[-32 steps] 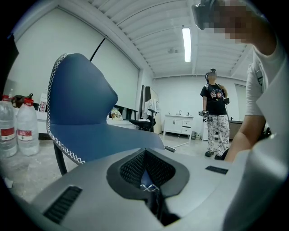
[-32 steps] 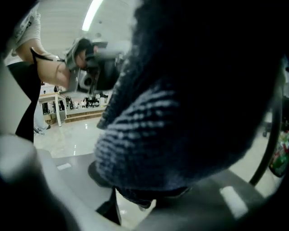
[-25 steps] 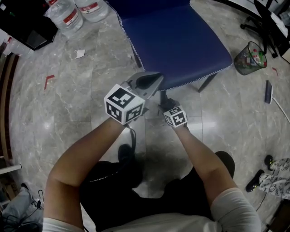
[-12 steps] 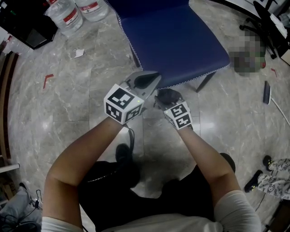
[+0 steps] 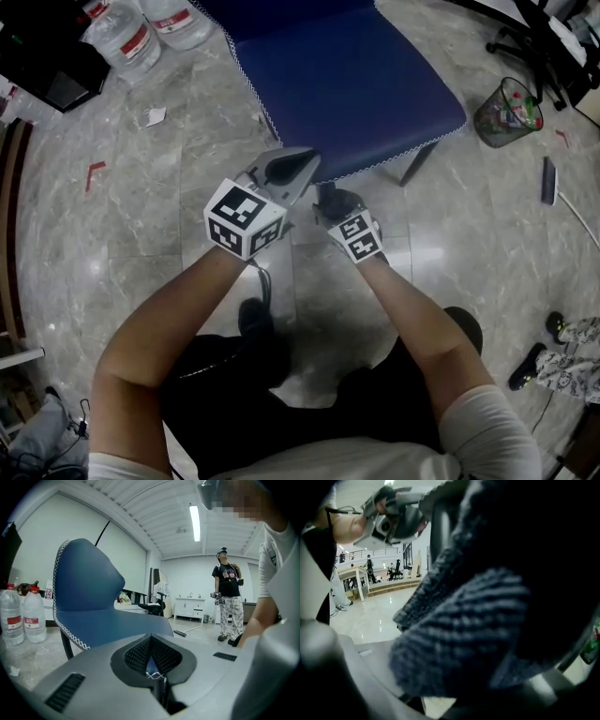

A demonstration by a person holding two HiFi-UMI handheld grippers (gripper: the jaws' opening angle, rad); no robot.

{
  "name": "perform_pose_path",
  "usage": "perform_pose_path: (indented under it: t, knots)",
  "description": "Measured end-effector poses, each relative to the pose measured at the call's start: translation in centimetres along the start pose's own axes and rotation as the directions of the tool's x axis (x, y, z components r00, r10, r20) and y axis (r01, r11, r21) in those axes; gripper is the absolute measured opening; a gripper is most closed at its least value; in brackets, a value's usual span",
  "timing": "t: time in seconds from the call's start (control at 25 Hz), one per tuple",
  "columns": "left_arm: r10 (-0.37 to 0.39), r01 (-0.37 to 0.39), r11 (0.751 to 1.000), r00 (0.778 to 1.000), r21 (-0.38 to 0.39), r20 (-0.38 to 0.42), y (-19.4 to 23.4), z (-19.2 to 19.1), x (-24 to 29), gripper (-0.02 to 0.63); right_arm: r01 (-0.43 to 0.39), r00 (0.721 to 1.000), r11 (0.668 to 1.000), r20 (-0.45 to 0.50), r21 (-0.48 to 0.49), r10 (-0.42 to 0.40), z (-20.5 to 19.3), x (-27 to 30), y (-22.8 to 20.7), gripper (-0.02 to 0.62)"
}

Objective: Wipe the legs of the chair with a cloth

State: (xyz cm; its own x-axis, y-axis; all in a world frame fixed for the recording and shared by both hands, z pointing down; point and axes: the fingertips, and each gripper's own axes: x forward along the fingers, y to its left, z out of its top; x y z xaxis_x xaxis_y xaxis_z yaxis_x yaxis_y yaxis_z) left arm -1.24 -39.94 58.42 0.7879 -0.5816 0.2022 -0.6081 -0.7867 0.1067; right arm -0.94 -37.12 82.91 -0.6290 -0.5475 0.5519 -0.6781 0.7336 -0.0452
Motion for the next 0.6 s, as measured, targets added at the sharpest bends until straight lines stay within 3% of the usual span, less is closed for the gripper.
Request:
perform_pose_path:
  t: [0.16,0.28,0.4,0.52,0.6]
  knots:
    - [-0.001,0.001,1.0,1.0,0.012,-0.018,0.0,-0.2,0.1,0.006,0.013,0.976,0.99,-0.217,0.138,0.018,-7.8,3.5,-0.1,0.183]
    - [-0.007,0.007,1.0,1.0,0.016,-0.02,-0.1,-0.3,0.0,0.006,0.019,0.967,0.986,-0.255,0.163,0.024,-8.3,3.8,0.0,0.183]
    - [0.0,0.001,0.999,1.0,0.05,-0.014,-0.1,-0.3,-0.1,0.006,0.004,0.984,0.991,-0.176,0.136,0.021,-4.9,2.4,0.1,0.181]
    - [0.012,-0.012,0.997,1.0,0.081,0.007,0.0,-0.2,0.0,0.006,0.002,1.0,0.997,0.012,0.083,-0.003,2.6,-1.3,0.1,0.175]
    - [0.019,-0.019,0.997,1.0,0.071,0.01,0.0,-0.2,0.0,0.006,0.009,0.99,1.0,0.14,0.023,-0.012,7.9,-4.1,0.3,0.175]
